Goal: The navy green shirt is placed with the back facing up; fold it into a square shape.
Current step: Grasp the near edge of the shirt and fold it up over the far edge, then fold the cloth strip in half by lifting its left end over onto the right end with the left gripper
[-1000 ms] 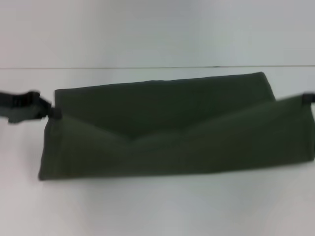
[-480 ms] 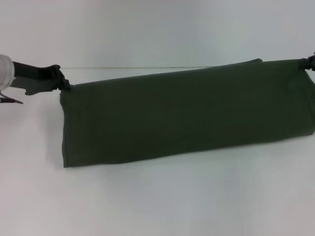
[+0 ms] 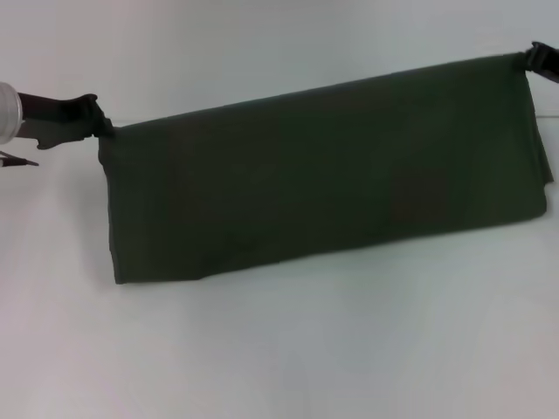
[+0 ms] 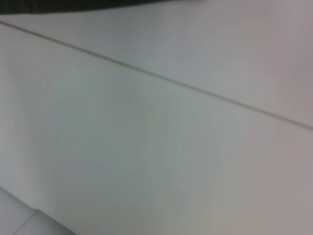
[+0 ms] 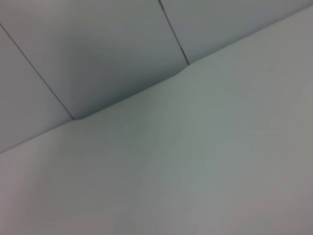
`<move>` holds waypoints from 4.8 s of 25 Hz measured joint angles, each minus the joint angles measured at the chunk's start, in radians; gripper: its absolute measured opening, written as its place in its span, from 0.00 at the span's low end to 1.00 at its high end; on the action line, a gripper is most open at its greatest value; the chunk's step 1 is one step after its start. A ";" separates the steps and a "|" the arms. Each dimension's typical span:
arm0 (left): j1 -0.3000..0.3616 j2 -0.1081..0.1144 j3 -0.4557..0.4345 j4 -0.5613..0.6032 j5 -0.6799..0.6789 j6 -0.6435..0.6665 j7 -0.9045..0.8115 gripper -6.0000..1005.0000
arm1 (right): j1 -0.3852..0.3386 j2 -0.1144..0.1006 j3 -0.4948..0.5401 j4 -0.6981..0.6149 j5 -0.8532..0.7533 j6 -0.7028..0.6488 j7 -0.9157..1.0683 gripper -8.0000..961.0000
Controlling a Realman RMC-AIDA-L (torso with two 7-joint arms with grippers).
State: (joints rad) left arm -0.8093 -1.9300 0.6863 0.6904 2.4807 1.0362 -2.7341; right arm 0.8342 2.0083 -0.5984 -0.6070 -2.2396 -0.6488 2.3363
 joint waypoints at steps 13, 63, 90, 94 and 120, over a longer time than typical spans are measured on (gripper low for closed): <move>-0.015 -0.025 0.018 -0.003 0.007 -0.086 0.015 0.01 | 0.060 -0.012 -0.104 0.127 0.001 0.190 0.003 0.01; 0.401 -0.111 0.001 -0.235 -0.668 0.129 0.259 0.69 | -0.387 -0.063 0.054 0.037 0.535 -0.770 -0.103 0.70; 0.429 -0.071 -0.015 -0.214 -0.563 0.209 0.007 0.69 | -0.402 -0.063 0.079 0.041 0.536 -0.771 -0.100 0.70; 0.420 -0.073 -0.015 -0.225 -0.563 0.194 0.001 0.69 | -0.402 -0.063 0.080 0.041 0.532 -0.771 -0.102 0.70; 0.328 -0.079 -0.009 -0.251 -0.526 0.124 -0.026 0.69 | -0.419 -0.066 0.104 0.052 0.533 -0.779 -0.102 0.70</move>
State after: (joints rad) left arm -0.4815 -2.0093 0.6771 0.4398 1.9550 1.1601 -2.7605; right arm 0.4150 1.9421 -0.4939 -0.5552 -1.7068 -1.4282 2.2344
